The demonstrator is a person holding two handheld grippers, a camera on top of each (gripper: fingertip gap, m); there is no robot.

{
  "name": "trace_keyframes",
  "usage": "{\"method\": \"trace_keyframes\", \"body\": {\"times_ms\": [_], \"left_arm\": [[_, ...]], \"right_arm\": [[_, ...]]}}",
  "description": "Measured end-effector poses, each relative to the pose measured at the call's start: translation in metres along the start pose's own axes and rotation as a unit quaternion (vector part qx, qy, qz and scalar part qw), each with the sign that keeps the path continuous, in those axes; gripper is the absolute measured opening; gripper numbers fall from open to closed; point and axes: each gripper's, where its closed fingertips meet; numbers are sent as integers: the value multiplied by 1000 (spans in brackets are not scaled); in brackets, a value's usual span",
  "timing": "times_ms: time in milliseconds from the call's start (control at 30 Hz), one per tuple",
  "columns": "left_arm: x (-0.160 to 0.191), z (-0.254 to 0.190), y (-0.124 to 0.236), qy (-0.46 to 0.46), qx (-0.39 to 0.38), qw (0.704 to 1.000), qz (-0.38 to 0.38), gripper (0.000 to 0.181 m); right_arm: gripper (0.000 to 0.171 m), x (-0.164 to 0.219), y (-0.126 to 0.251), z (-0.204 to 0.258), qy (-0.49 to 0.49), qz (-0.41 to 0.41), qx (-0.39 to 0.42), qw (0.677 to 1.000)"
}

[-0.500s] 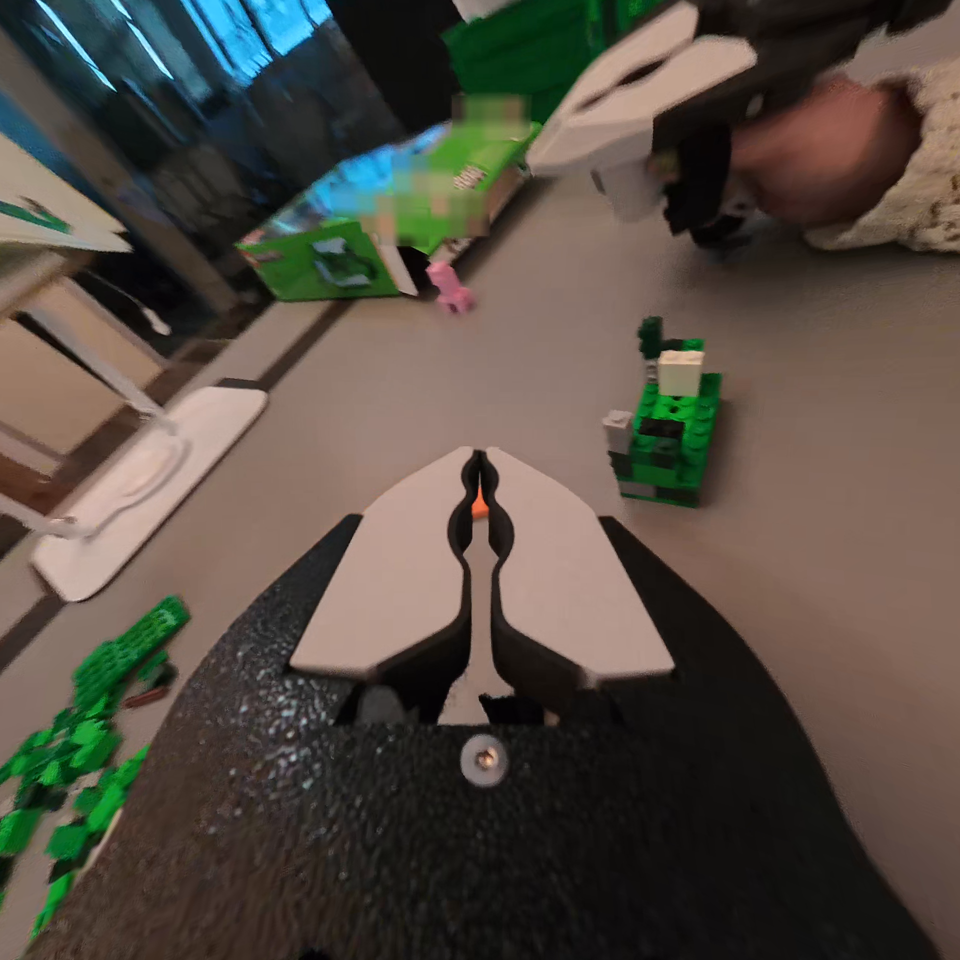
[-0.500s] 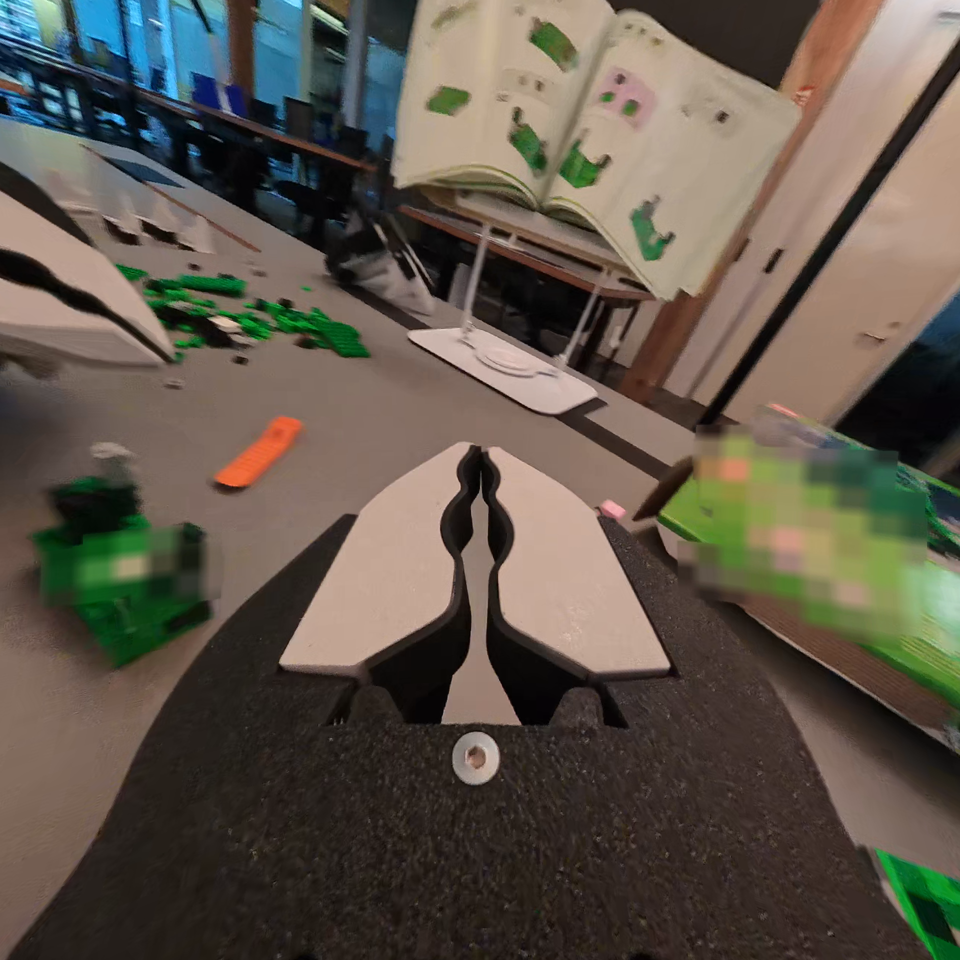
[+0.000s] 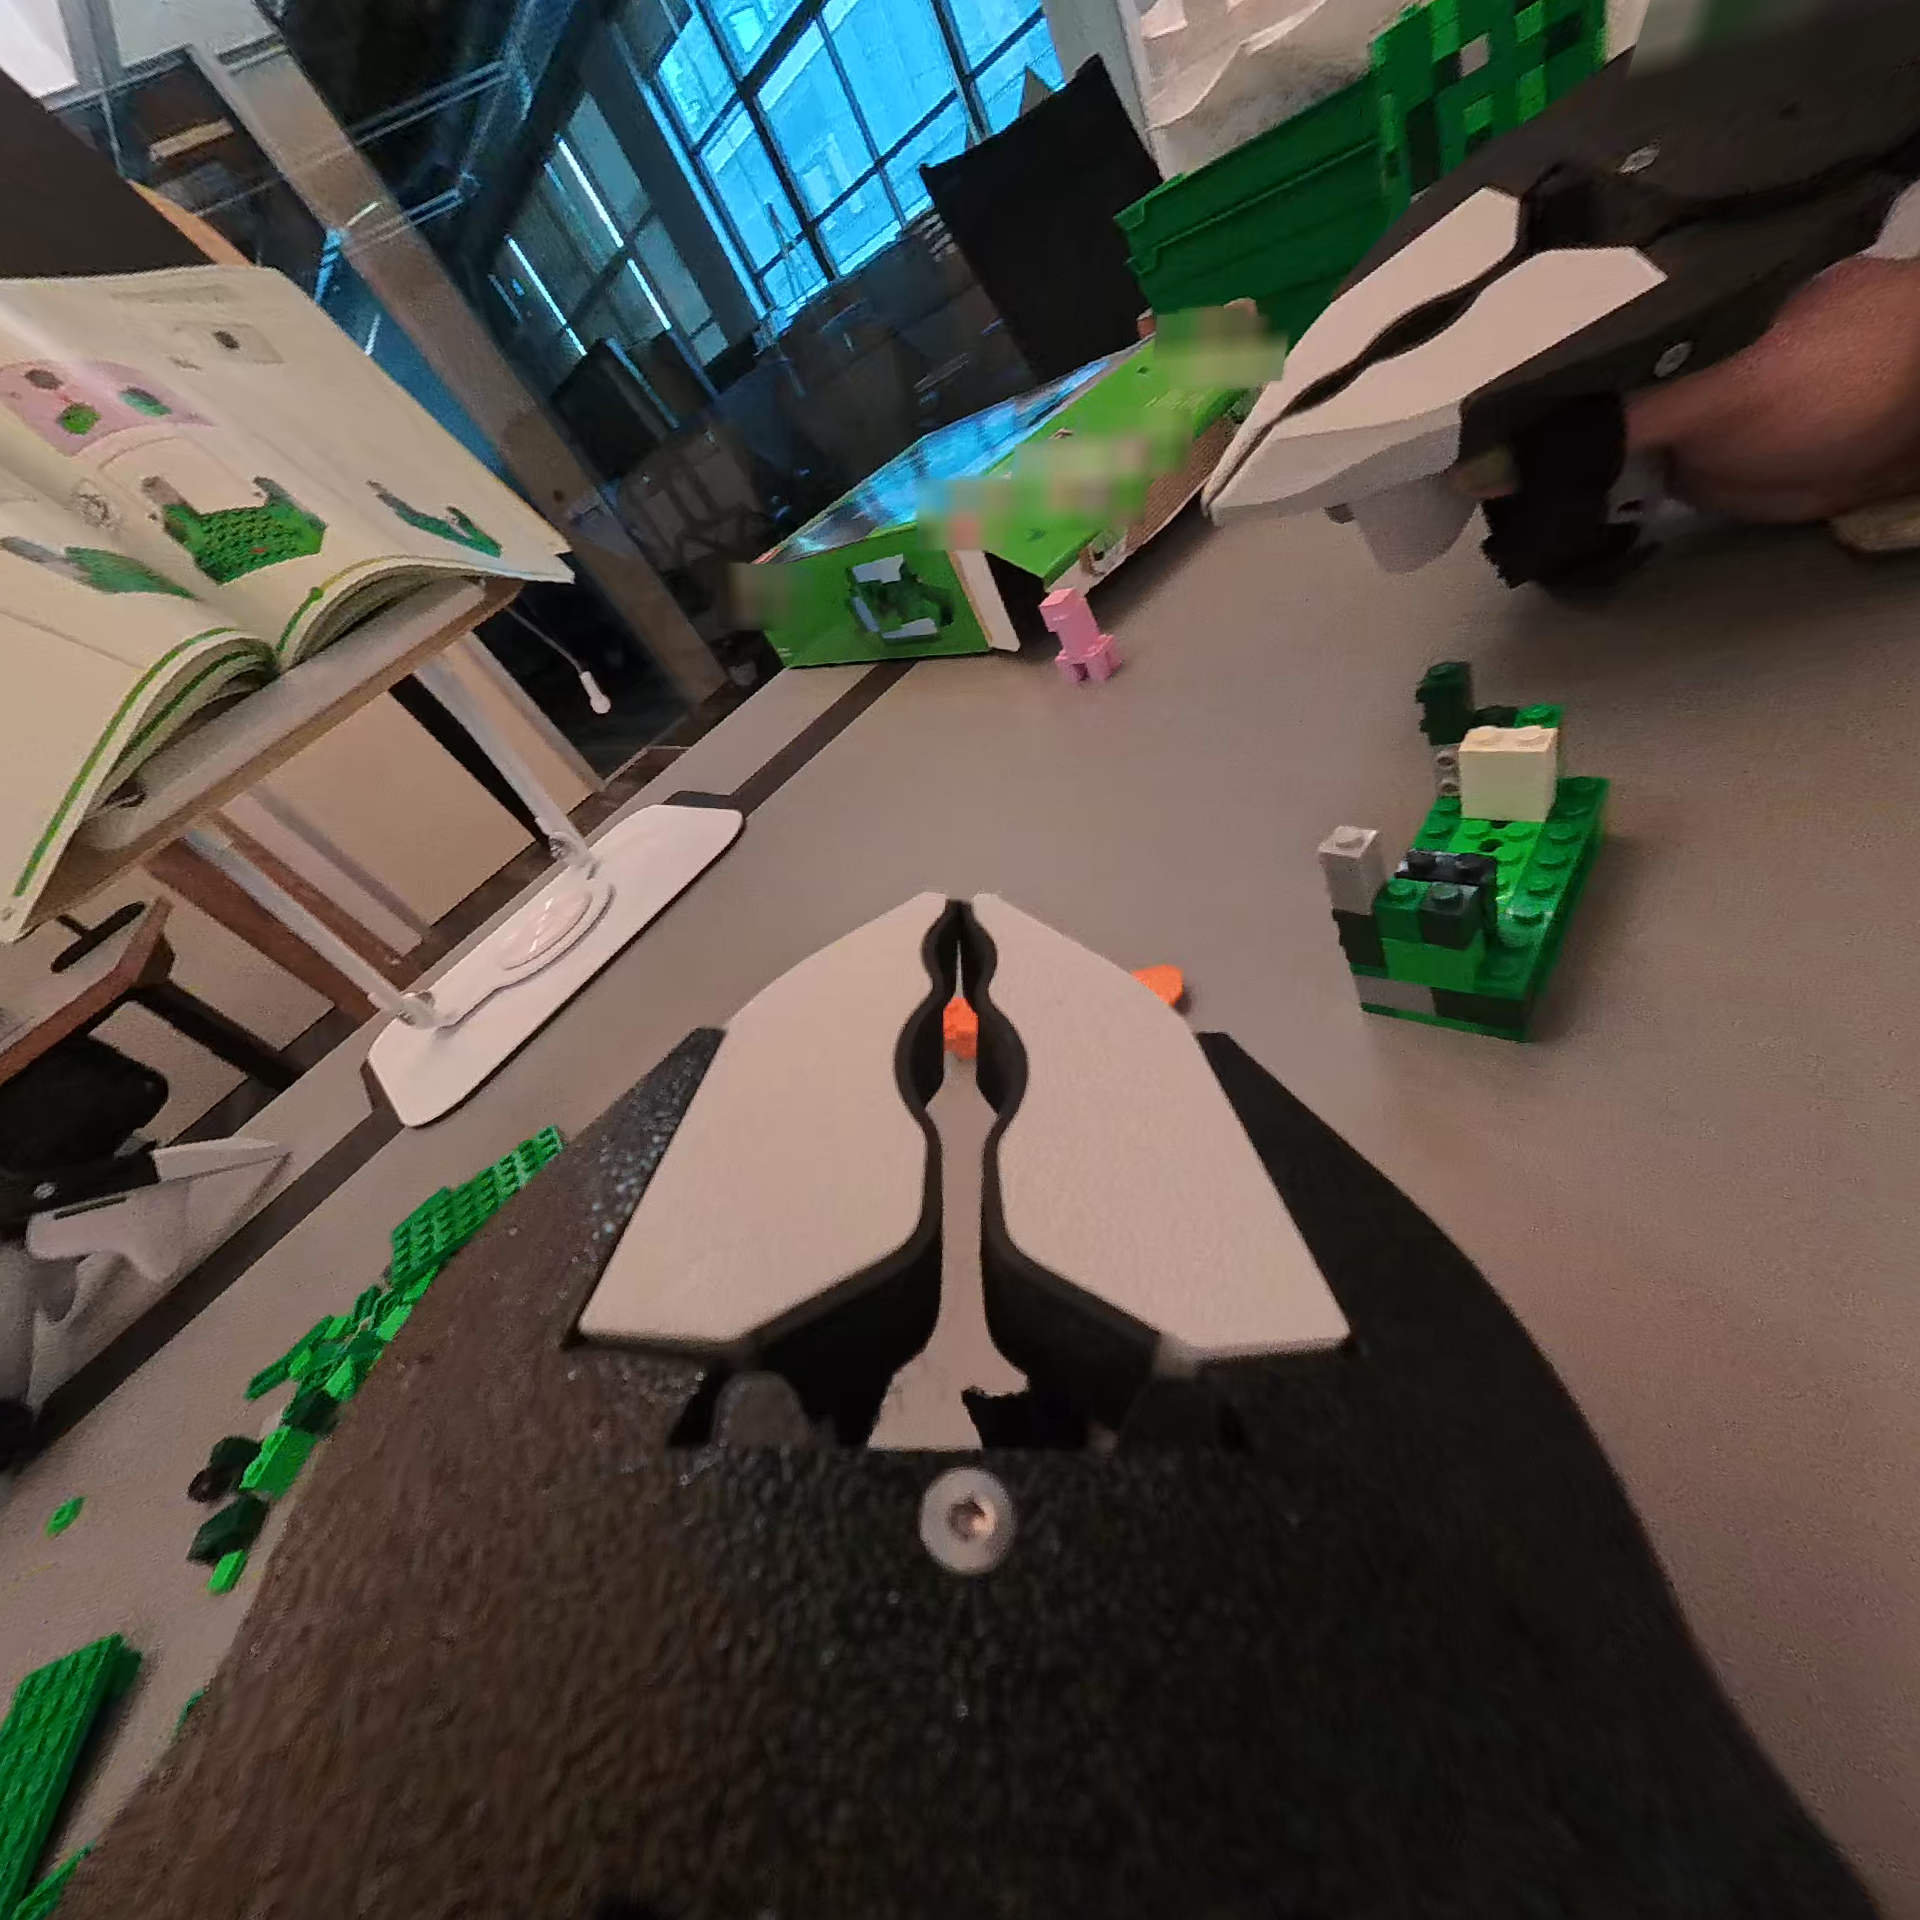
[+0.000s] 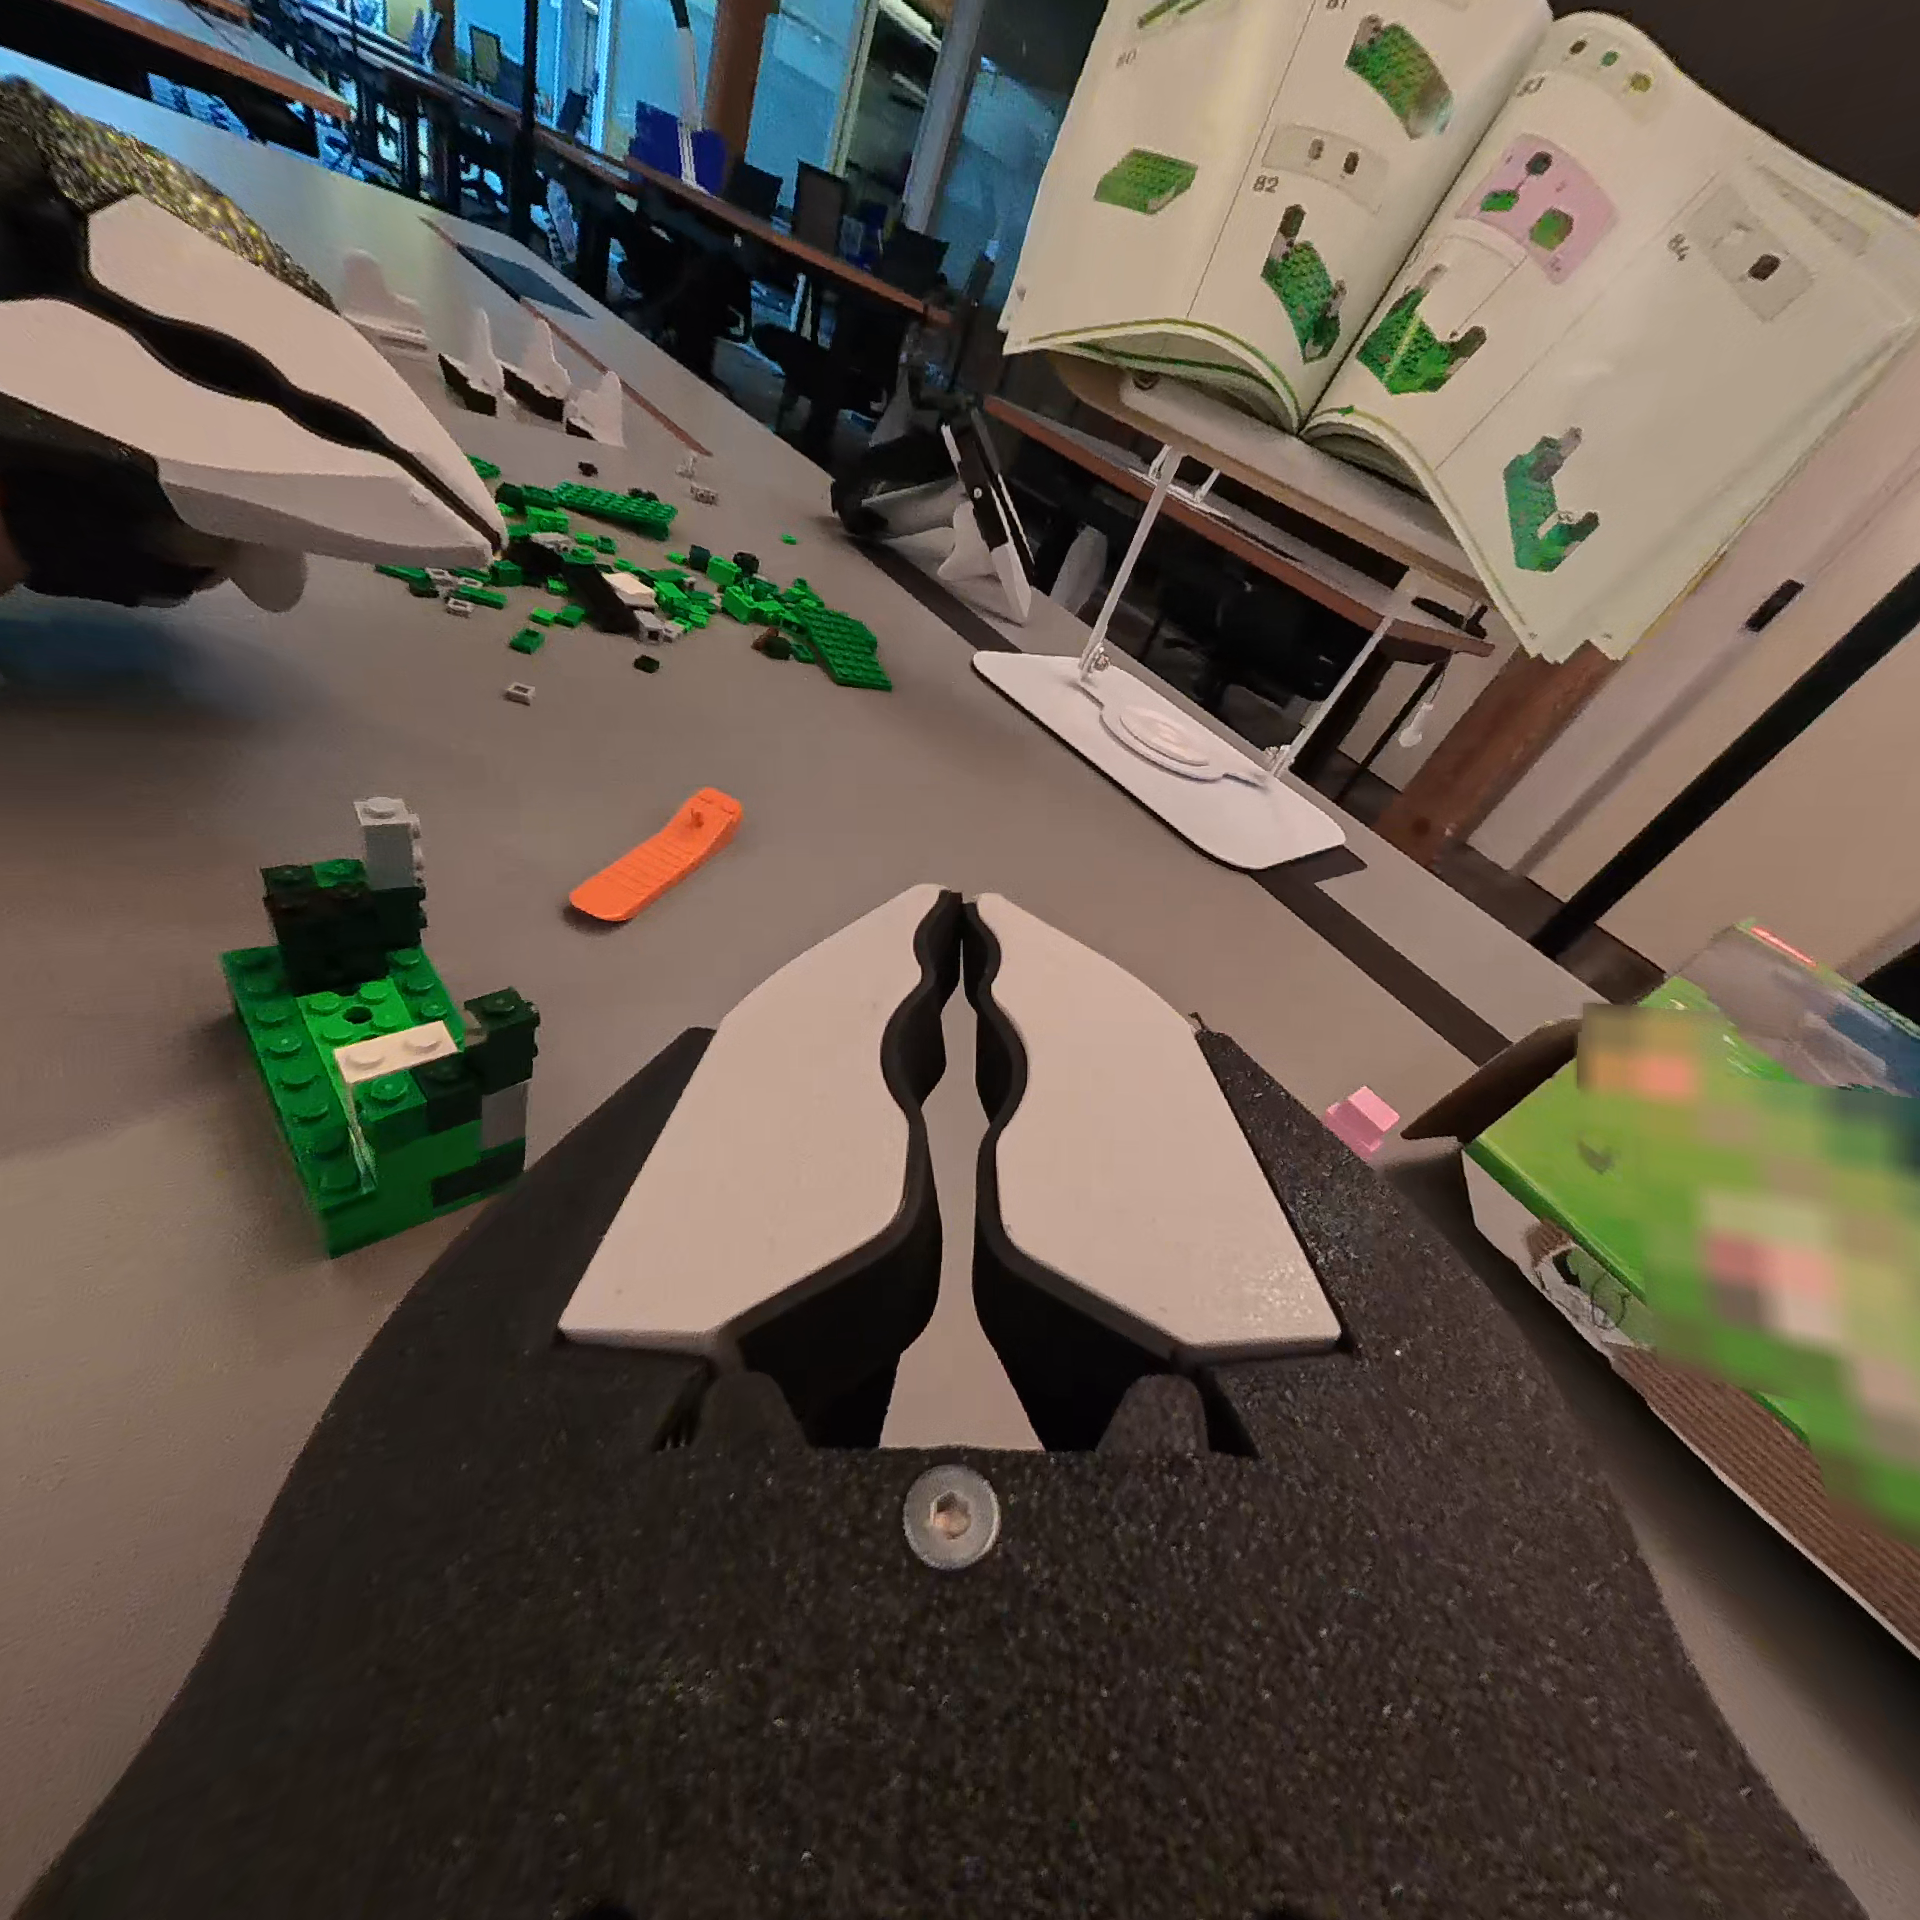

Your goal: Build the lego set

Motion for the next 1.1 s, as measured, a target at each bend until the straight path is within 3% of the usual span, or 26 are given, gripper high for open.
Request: {"method": "trace_keyframes", "body": {"times_ms": [233, 1100], "left_arm": [[8, 9, 3, 19, -26, 999, 17, 0], [17, 7, -1, 34, -13, 999, 34, 0]], "right_arm": [[0, -1, 1, -2, -15, -5, -2, 1000], [0, 3, -3, 0, -2, 11, -7, 1000]]}}
Point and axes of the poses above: each gripper's, where its closed fingertips meet, y back along the fingers, x out of its underside, z = x × y across the jaws, and after that the axes turned 11 degrees about -y, right-handed
